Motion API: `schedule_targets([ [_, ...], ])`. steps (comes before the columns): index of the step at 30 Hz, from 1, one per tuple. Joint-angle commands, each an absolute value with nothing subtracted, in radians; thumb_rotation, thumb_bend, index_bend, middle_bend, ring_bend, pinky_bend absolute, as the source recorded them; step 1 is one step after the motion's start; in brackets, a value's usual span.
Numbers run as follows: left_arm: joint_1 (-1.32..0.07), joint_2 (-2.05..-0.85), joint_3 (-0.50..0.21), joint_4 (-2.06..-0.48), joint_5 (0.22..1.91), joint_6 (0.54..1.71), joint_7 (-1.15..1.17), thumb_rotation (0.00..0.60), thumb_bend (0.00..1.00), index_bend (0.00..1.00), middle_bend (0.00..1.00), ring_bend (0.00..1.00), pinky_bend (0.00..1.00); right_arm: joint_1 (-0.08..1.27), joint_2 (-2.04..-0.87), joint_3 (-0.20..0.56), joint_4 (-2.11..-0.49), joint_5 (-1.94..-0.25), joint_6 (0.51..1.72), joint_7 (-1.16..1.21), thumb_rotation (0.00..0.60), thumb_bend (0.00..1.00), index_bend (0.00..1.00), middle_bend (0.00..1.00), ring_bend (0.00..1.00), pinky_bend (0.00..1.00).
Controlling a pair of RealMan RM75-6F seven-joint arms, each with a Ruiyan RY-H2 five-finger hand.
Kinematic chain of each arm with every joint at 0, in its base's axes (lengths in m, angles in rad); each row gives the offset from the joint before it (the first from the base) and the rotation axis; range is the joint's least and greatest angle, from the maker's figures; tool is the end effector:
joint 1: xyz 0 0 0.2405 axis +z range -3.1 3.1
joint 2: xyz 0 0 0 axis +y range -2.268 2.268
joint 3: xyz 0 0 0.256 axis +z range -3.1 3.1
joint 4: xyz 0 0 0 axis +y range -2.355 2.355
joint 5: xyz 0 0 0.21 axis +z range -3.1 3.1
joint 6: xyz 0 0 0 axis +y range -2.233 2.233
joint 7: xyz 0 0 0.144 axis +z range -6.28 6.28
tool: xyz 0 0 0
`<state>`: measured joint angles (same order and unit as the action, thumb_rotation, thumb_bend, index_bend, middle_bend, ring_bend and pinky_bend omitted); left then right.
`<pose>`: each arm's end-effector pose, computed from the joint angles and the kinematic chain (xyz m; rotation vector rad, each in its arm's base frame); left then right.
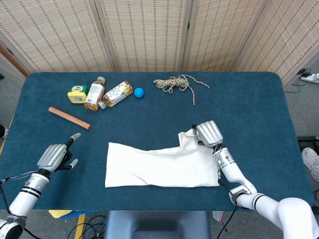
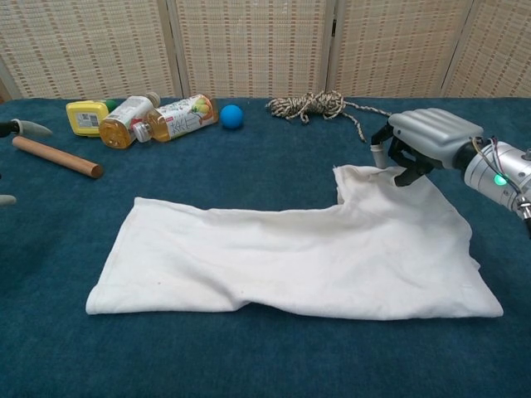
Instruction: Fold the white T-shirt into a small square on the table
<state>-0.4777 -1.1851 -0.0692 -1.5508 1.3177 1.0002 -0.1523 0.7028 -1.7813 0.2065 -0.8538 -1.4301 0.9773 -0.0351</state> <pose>-0.2704 0.2941 0.0925 -1.6518 -1.2142 -0.8912 -0.2120 -0.3871 -0.0309 1.7855 -0.7543 0.9149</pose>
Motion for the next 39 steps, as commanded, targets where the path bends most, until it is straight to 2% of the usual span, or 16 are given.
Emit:
schedule_targets([
  [1,-0.477,-1.184,-0.069,-1.552,1.318,1.0,-0.152,0.6,0.4,0.0,0.97,0.92,1.0,0.709,-1.782,0.211,-0.846,-1.401,0.951,-0.063,0.6,0.5,0.51,0.89,0.99,1.0],
  [6,-0.476,-1.184,-0.07,-1.554,1.32,1.001,-0.152,0.6,0.4,0.0,0.97,0.92,1.0,0.705,-1.768,0.229,-0.872,-1.342,0.926,-0.128,0.6,0.47,0.29,0.86,0.98,1.0],
  [8,-0.476,-1.183,-0.07,-1.556,1.322,1.002,-0.151,0.6,0.4,0.0,0.97,0.92,1.0,0.705,-1.755,0.242,-0.897,-1.311,0.912,-0.157,0.6,0.42,0.17,0.84,0.97,1.0],
  [10,-0.475,-1.181,-0.071,-1.559,1.323,1.005,-0.15,0.6,0.4,0.0,0.97,0.92,1.0,0.705,-1.741,0.253,-0.924,-1.294,0.917,-0.171,0.6,0.39,0.13,0.83,0.97,1.0],
  [18,-0.474,-1.179,-0.075,-1.56,1.322,1.007,-0.153,0.6,0.4,0.0,0.97,0.92,1.0,0.701,-1.672,0.283,-1.031,-1.237,0.922,-0.202,0.6,0.33,0.13,0.83,0.97,1.0],
  [22,-0.475,-1.181,-0.075,-1.562,1.324,1.004,-0.152,0.6,0.4,0.0,0.97,0.92,1.0,0.701,-1.641,0.287,-1.077,-1.177,0.873,-0.224,0.6,0.32,0.13,0.83,0.97,1.0],
  [25,-0.477,-1.182,-0.073,-1.565,1.326,1.001,-0.148,0.6,0.4,0.0,0.97,0.92,1.0,0.714,-1.629,0.292,-1.095,-1.11,0.815,-0.258,0.6,0.31,0.18,0.83,0.97,1.0],
  [32,-0.475,-1.182,-0.071,-1.572,1.326,1.002,-0.141,0.6,0.4,0.0,0.97,0.92,1.0,0.762,-1.641,0.286,-1.078,-0.959,0.725,-0.37,0.6,0.3,0.26,0.83,0.97,1.0],
  [39,-0.472,-1.183,-0.067,-1.569,1.325,0.999,-0.141,0.6,0.4,0.0,0.97,0.92,1.0,0.814,-1.678,0.281,-1.021,-0.843,0.68,-0.44,0.6,0.3,0.29,0.83,0.97,1.0],
])
